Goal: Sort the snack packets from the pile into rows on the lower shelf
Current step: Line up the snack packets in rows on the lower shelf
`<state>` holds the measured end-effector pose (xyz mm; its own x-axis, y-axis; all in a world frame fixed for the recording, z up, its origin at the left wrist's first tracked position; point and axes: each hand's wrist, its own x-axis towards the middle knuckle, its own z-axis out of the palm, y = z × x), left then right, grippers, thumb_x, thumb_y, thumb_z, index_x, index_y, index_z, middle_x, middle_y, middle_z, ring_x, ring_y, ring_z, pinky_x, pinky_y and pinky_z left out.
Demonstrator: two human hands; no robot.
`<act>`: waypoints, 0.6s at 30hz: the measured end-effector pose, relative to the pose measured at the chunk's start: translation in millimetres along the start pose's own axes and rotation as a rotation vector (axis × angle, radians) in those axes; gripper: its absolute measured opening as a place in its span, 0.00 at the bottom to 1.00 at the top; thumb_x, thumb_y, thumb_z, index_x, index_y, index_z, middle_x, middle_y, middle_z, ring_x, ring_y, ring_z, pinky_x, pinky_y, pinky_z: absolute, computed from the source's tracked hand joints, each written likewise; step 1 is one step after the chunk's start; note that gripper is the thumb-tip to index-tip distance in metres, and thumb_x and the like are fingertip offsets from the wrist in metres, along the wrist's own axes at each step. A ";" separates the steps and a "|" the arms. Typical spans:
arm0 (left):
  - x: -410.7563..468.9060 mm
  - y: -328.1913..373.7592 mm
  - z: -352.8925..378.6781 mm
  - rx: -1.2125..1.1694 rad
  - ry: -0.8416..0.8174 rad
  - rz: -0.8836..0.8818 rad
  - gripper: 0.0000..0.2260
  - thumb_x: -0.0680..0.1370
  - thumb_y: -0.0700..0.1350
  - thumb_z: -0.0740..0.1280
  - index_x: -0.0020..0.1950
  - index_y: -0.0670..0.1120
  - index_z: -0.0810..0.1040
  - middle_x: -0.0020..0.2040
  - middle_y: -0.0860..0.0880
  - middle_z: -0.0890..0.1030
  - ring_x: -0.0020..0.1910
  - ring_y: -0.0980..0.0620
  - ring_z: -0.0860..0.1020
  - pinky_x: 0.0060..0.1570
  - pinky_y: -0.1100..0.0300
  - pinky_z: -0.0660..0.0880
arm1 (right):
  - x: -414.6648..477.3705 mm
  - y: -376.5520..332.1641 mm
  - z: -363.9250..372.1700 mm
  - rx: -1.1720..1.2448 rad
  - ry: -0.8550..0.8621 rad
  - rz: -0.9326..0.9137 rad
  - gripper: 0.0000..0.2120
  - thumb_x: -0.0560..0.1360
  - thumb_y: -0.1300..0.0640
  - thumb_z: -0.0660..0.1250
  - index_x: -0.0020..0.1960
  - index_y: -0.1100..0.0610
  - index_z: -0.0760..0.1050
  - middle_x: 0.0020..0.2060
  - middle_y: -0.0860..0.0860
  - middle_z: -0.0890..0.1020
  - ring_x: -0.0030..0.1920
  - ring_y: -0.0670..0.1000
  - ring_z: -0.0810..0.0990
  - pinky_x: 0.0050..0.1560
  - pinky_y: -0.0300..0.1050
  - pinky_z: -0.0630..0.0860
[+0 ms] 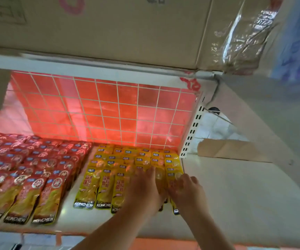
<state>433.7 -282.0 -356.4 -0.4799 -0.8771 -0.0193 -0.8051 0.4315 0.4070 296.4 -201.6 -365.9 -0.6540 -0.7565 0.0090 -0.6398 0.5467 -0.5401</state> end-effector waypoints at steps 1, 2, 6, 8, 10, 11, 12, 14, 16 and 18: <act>1.7 -0.3 2.2 0.026 -0.015 0.006 0.38 0.74 0.69 0.67 0.78 0.56 0.58 0.71 0.43 0.67 0.72 0.40 0.66 0.69 0.45 0.67 | -0.3 0.1 3.5 -0.015 0.002 0.015 0.16 0.75 0.41 0.70 0.55 0.51 0.75 0.48 0.49 0.75 0.50 0.56 0.77 0.45 0.48 0.75; 2.3 -0.4 4.6 0.039 -0.035 0.010 0.38 0.74 0.68 0.67 0.78 0.55 0.58 0.71 0.44 0.68 0.71 0.41 0.68 0.68 0.45 0.68 | -1.2 0.4 6.4 -0.027 0.004 0.031 0.17 0.75 0.40 0.70 0.55 0.51 0.75 0.48 0.49 0.74 0.50 0.56 0.77 0.45 0.48 0.75; 3.0 2.2 8.6 0.073 -0.080 0.035 0.35 0.76 0.62 0.70 0.77 0.52 0.58 0.69 0.45 0.68 0.66 0.44 0.71 0.63 0.48 0.72 | -1.2 4.4 14.6 -0.066 -0.002 0.055 0.19 0.73 0.38 0.69 0.57 0.49 0.73 0.46 0.46 0.70 0.51 0.55 0.76 0.44 0.47 0.72; 4.2 4.8 10.4 0.085 -0.086 0.068 0.34 0.77 0.61 0.70 0.76 0.51 0.59 0.68 0.44 0.67 0.64 0.43 0.73 0.60 0.49 0.73 | 1.1 7.9 16.5 -0.069 -0.007 0.059 0.19 0.73 0.39 0.69 0.57 0.49 0.73 0.46 0.47 0.70 0.51 0.55 0.76 0.45 0.48 0.74; 4.6 7.8 12.2 0.097 -0.084 0.086 0.34 0.78 0.61 0.69 0.77 0.49 0.59 0.69 0.43 0.66 0.62 0.43 0.74 0.57 0.50 0.75 | 4.5 12.3 18.0 -0.094 -0.013 0.056 0.19 0.74 0.39 0.69 0.58 0.49 0.73 0.46 0.47 0.70 0.51 0.54 0.76 0.46 0.48 0.74; 4.7 8.5 13.4 0.100 -0.082 0.091 0.34 0.78 0.60 0.68 0.78 0.49 0.59 0.70 0.42 0.66 0.63 0.43 0.74 0.57 0.50 0.75 | 5.9 14.1 18.6 -0.101 -0.016 0.051 0.19 0.73 0.39 0.69 0.58 0.49 0.73 0.46 0.47 0.69 0.51 0.54 0.75 0.45 0.48 0.74; 3.8 8.5 15.4 0.106 -0.082 0.097 0.34 0.78 0.60 0.68 0.78 0.49 0.59 0.70 0.42 0.66 0.63 0.43 0.74 0.56 0.51 0.75 | 6.8 16.1 19.4 -0.105 -0.019 0.044 0.20 0.73 0.38 0.70 0.58 0.49 0.73 0.46 0.47 0.68 0.51 0.54 0.75 0.44 0.47 0.73; 1.2 6.6 17.9 0.114 -0.075 0.113 0.35 0.79 0.61 0.66 0.79 0.49 0.58 0.70 0.43 0.66 0.64 0.44 0.73 0.57 0.51 0.75 | 7.5 18.1 20.7 -0.116 -0.021 0.022 0.21 0.72 0.37 0.70 0.58 0.48 0.72 0.45 0.46 0.67 0.50 0.53 0.74 0.42 0.46 0.70; -0.3 4.0 19.4 0.116 -0.059 0.121 0.35 0.79 0.64 0.64 0.80 0.49 0.57 0.71 0.43 0.66 0.65 0.44 0.72 0.59 0.51 0.75 | 7.6 19.8 22.0 -0.130 -0.025 -0.005 0.22 0.72 0.37 0.70 0.59 0.48 0.72 0.45 0.46 0.67 0.50 0.54 0.75 0.42 0.46 0.71; 0.0 1.6 20.0 0.126 -0.050 0.132 0.36 0.79 0.65 0.64 0.80 0.50 0.56 0.73 0.44 0.65 0.67 0.44 0.72 0.61 0.51 0.74 | 7.4 21.9 22.4 -0.135 -0.029 -0.016 0.22 0.72 0.38 0.70 0.59 0.48 0.71 0.45 0.46 0.67 0.51 0.54 0.76 0.44 0.46 0.73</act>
<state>425.5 -277.1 -374.0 -0.5981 -0.8011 -0.0203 -0.7701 0.5676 0.2910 286.5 -203.3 -396.5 -0.6324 -0.7746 -0.0090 -0.6998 0.5763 -0.4220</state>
